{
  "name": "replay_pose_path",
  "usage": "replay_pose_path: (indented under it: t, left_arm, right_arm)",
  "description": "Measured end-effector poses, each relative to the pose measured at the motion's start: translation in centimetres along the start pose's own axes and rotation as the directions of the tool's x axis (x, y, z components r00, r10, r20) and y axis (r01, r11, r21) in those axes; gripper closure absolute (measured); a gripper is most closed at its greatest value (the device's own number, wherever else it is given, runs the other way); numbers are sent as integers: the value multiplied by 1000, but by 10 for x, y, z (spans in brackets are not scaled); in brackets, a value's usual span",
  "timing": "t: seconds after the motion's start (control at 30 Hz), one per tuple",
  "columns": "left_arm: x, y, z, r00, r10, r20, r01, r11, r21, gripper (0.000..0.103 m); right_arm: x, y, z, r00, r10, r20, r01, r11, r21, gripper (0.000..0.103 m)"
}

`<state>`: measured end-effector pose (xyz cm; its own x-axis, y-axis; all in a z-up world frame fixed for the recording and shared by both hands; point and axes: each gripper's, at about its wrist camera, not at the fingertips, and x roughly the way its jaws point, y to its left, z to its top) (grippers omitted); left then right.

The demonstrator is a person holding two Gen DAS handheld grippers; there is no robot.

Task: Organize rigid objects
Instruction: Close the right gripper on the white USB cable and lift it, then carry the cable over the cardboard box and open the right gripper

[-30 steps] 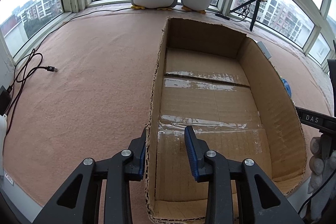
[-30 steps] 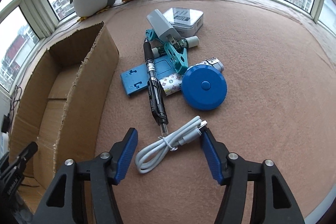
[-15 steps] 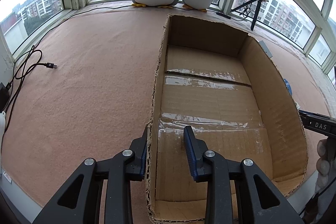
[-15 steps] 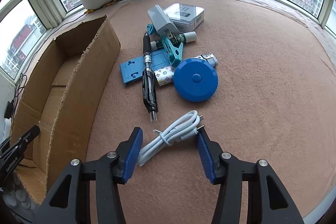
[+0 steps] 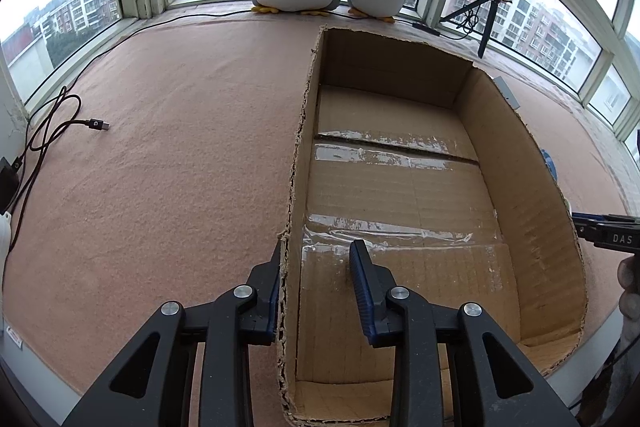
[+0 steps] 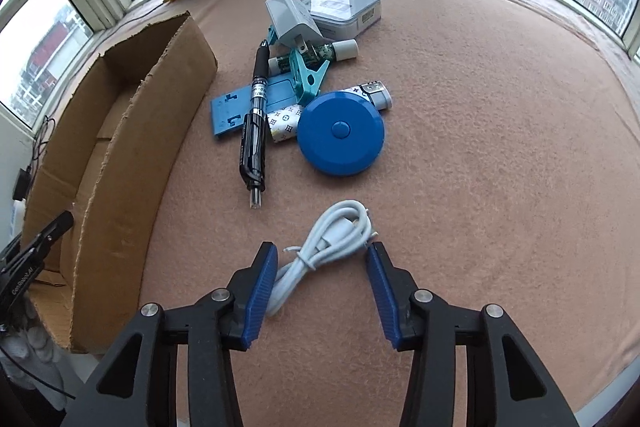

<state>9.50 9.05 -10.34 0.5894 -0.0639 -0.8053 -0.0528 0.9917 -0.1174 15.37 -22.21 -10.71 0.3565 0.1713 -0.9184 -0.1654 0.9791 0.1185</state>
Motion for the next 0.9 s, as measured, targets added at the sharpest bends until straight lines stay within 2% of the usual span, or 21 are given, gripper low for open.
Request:
replay_pose_path:
  t: [0.07, 0.17, 0.4, 0.53, 0.7, 0.9]
  left_arm:
    - [0, 0, 0, 1000, -2, 0, 2, 1000, -2, 71]
    - [0, 1, 0, 1000, -6, -1, 6, 1000, -6, 72]
    - [0, 4, -1, 1000, -12, -1, 12, 1000, -13, 75]
    - [1, 6, -1, 1000, -21, -9, 21, 999, -25, 77]
    - [1, 5, -1, 1000, -13, -13, 13, 1000, -19, 77]
    - [2, 6, -1, 1000, -13, -16, 12, 1000, -26, 77]
  right_arm:
    - [2, 6, 2, 1000, -24, 4, 24, 999, -24, 63]
    - [4, 15, 3, 997, -73, 22, 74, 995, -73, 74]
    - [-3, 7, -4, 999, -15, 44, 15, 1000, -19, 76]
    - [-20, 0, -13, 994, 34, 99, -37, 999, 29, 76]
    - [-58, 9, -10, 971, 107, 214, -118, 992, 41, 76]
    - [-93, 59, 0, 936, 196, 292, -182, 980, -76, 76]
